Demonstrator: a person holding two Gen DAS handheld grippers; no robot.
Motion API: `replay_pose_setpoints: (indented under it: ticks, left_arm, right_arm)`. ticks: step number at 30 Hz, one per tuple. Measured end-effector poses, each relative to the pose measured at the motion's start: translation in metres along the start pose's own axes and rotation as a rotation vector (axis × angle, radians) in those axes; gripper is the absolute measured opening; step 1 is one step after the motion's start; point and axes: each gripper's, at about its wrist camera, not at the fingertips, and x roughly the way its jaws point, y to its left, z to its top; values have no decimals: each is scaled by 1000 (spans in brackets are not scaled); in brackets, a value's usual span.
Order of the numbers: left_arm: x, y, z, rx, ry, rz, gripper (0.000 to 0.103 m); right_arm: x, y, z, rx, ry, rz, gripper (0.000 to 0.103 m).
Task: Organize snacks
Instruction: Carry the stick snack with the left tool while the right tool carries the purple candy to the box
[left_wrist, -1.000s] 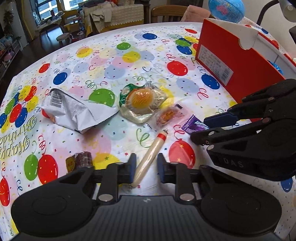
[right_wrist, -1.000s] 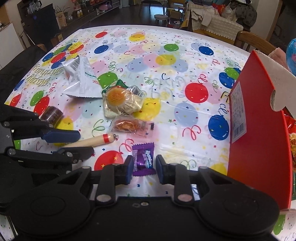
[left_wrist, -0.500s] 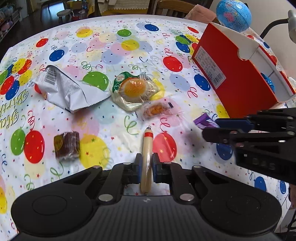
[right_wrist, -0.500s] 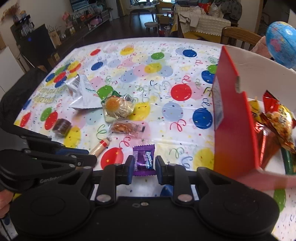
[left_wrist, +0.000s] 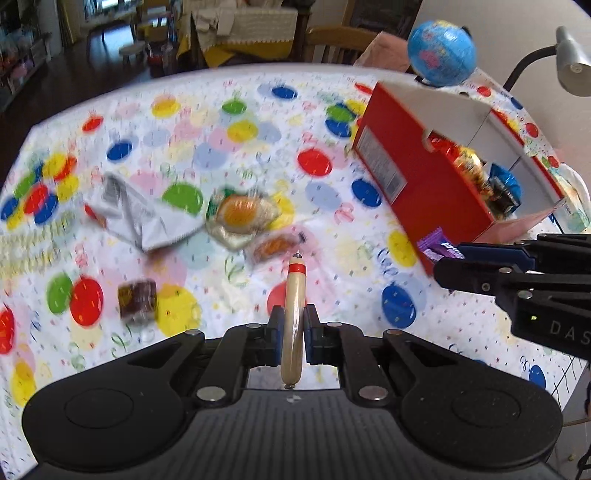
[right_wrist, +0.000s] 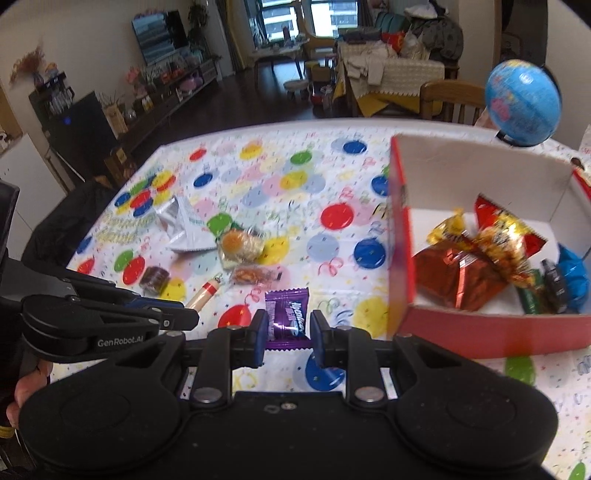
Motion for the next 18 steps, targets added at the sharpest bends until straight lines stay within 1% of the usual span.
replay_pose_setpoints:
  ticks: [10, 18]
  left_arm:
    - [-29, -44, 25, 47, -82, -10, 11]
    - [-34, -91, 51, 94, -120, -28, 11]
  right_arm:
    - [-44, -32, 7, 6, -92, -28, 22]
    - [-67, -78, 15, 50, -139, -72, 22]
